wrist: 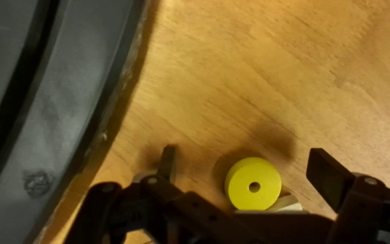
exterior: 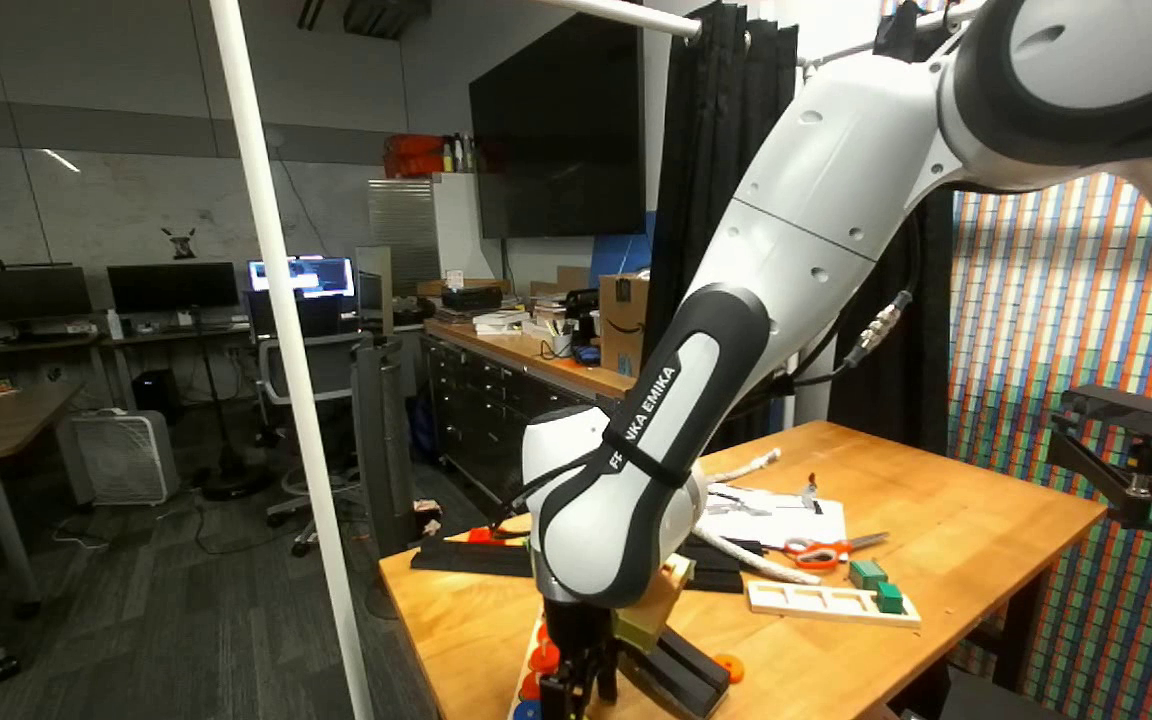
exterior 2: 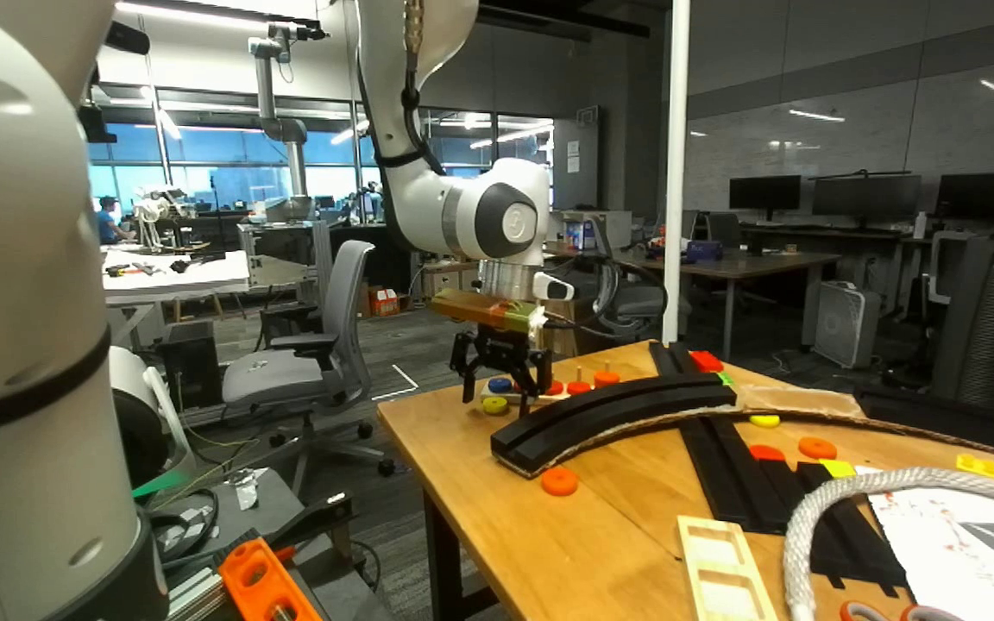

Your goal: Take the orange coin from the table and put it on the rack, then take a different orange coin from the rack and put it on the table, and put a yellow one on top of the orange one on the rack

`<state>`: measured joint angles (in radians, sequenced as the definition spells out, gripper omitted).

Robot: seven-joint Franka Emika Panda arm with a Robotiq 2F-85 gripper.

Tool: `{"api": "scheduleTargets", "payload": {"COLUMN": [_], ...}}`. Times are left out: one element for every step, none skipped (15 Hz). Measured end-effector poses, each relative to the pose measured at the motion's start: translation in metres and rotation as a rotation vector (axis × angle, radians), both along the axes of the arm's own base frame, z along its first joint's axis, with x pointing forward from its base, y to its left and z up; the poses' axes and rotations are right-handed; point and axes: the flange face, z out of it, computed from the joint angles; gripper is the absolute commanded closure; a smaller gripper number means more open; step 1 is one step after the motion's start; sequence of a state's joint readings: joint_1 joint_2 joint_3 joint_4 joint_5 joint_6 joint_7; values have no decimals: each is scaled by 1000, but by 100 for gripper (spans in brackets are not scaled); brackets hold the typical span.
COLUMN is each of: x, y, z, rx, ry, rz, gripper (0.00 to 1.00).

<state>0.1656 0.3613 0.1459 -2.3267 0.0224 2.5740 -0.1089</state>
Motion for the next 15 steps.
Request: {"api": "scheduleTargets", "payload": {"x": [1,2,3,4,5,6,7,8,9,10,10,11,11,11,12], "y": [0,-1,-2,-2,-2,-3,-3,-3,-3,-3,-2,-2,0,1,2], "z": [-2,-3,-3,-2,-2,-2,-2,-2,-2,-2,-1,-1,-1,-1,-1], "rx": [6,11,15,19,23,27,31,35,39,42,46,49,51,53,55], "ry": [-3,-3,-4,-6,-9,-12,-15,-21,-26,-31,-38,-44,-48,-53,-59], "rz": [24,44,63,80,96,110,123,135,144,153,160,167,172,176,181], "gripper": [0,0,0,0,0,0,0,0,0,0,0,0,0,0,0]}}
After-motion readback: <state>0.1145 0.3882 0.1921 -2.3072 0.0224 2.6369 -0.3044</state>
